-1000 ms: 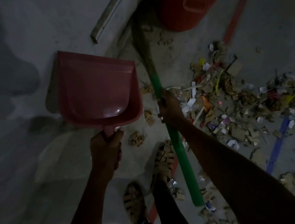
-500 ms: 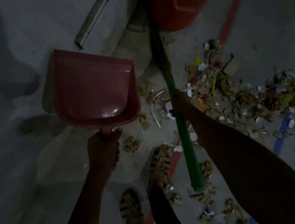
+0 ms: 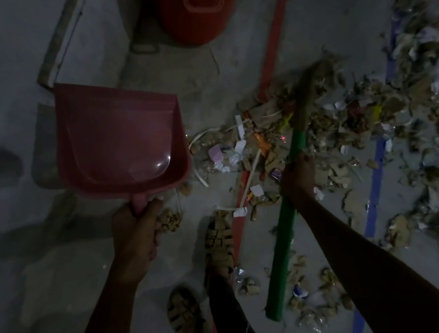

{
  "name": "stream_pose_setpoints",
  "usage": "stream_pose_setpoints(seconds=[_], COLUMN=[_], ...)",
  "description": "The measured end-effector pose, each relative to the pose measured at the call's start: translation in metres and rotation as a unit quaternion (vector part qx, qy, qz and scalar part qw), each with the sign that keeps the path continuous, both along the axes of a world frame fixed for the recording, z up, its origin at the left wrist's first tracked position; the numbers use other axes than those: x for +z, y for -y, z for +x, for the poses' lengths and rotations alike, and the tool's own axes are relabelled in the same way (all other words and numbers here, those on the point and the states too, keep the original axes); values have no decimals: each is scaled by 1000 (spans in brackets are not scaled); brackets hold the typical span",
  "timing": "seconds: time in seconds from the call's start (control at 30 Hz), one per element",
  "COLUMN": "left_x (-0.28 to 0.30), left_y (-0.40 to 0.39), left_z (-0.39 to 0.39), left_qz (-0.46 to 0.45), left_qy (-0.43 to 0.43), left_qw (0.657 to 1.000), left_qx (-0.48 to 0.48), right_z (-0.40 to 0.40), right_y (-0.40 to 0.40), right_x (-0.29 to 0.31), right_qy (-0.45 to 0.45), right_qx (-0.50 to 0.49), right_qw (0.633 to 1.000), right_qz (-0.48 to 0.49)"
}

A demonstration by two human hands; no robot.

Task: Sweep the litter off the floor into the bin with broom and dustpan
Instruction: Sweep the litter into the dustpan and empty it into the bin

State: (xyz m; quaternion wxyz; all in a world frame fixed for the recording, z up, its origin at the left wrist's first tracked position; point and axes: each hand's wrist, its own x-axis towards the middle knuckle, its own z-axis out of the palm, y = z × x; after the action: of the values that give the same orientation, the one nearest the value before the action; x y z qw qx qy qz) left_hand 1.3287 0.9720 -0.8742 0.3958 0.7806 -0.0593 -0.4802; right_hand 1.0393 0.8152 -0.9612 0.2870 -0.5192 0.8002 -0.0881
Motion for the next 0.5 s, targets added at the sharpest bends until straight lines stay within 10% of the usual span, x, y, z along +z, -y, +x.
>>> stream_pose_setpoints(seconds=[0.5], left_x=[-6], left_y=[9], left_z=[-10], left_qz=[20], left_qy=[23], left_qw=[999], left_qx=[-34], right_z=[113], right_y=[7], right_x=[-9], right_qy=[175], right_qx=[213], right_qw=[958], right_qz=[84])
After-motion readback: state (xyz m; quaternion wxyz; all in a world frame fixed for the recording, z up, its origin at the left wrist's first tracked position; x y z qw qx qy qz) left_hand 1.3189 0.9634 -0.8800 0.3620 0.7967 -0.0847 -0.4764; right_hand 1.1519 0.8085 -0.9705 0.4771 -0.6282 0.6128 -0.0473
